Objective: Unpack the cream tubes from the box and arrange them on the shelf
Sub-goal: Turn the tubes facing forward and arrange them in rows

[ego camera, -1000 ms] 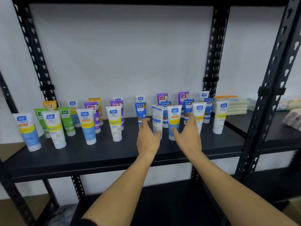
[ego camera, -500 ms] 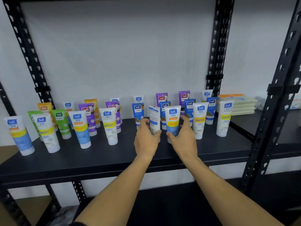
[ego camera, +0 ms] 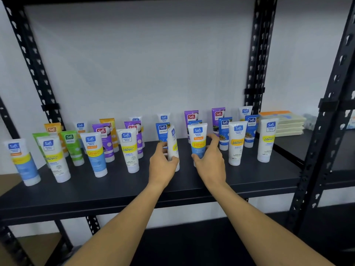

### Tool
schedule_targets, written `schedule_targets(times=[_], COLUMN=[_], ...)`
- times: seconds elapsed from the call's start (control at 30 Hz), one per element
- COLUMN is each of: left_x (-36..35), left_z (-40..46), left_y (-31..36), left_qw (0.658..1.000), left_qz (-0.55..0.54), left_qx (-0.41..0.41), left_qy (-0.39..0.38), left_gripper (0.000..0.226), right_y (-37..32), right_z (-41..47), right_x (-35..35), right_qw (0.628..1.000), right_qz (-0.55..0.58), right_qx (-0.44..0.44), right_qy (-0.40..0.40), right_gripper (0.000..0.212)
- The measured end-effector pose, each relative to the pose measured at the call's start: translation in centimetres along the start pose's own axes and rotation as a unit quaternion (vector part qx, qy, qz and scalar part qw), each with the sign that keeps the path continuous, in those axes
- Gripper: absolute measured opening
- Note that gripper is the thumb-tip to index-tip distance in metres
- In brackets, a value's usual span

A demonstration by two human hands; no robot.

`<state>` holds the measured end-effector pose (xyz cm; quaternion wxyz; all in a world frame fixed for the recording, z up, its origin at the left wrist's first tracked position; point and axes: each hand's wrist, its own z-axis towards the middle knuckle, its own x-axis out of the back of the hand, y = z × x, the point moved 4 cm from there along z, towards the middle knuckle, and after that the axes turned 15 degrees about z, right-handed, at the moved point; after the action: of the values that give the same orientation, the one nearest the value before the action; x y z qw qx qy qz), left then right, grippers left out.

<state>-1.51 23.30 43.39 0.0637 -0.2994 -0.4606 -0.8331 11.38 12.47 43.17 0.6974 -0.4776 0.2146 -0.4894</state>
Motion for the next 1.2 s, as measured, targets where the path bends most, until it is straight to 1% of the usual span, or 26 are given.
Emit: schedule_targets(times=[0.23, 0.37, 0.43, 0.53, 0.63, 0.93, 1.07, 1.13, 1.2], left_x=[0.2, 0.2, 0.1, 0.0, -0.3, 0.3, 0.4, 0.4, 0.1], left_z=[0.4, 0.7, 0.6, 0.0, -0.2, -0.7, -1.0, -1.4, -1.5], left_y=[-0.7, -1.2, -1.2, -0.5, -0.3, -1.1, -1.0, -0.7, -0.4], left_qw=[0.999, 0.998, 0.998, 0.996, 0.994, 0.994, 0.991, 0.992, 0.992], left_qz=[-0.024, -0.037, -0.053, -0.077, -0.068, -0.052, -0.042, 0.000, 0.050], left_qx=[-0.009, 0.000, 0.010, 0.019, 0.022, 0.046, 0.055, 0.045, 0.025], left_qy=[-0.036, -0.042, -0.025, 0.035, 0.084, 0.086, 0.113, 0.120, 0.109], left_gripper=[0.058, 0.055, 0.054, 0.054, 0.057, 0.051, 0.059, 0.067, 0.074], right_y=[0.2, 0.3, 0.4, 0.6, 0.8, 1.1, 1.0, 0.9, 0.9], right_z=[0.3, 0.1, 0.0, -0.1, -0.2, -0.1, -0.1, -0.2, -0.3], right_x=[-0.5, -0.5, -0.6, -0.6, -0.5, -0.5, -0.7, -0.7, -0.7], right_qw=[1.000, 1.000, 0.999, 0.999, 0.999, 0.999, 0.999, 0.999, 0.998], right_qz=[-0.007, -0.016, -0.027, -0.037, -0.037, -0.032, -0.038, -0.042, -0.043], right_qx=[-0.002, 0.008, 0.016, 0.016, 0.014, 0.018, 0.025, 0.032, 0.038], right_qy=[-0.003, 0.000, -0.003, -0.007, -0.011, -0.012, -0.014, -0.014, -0.015], right_gripper=[0.076, 0.075, 0.076, 0.078, 0.080, 0.079, 0.079, 0.078, 0.077])
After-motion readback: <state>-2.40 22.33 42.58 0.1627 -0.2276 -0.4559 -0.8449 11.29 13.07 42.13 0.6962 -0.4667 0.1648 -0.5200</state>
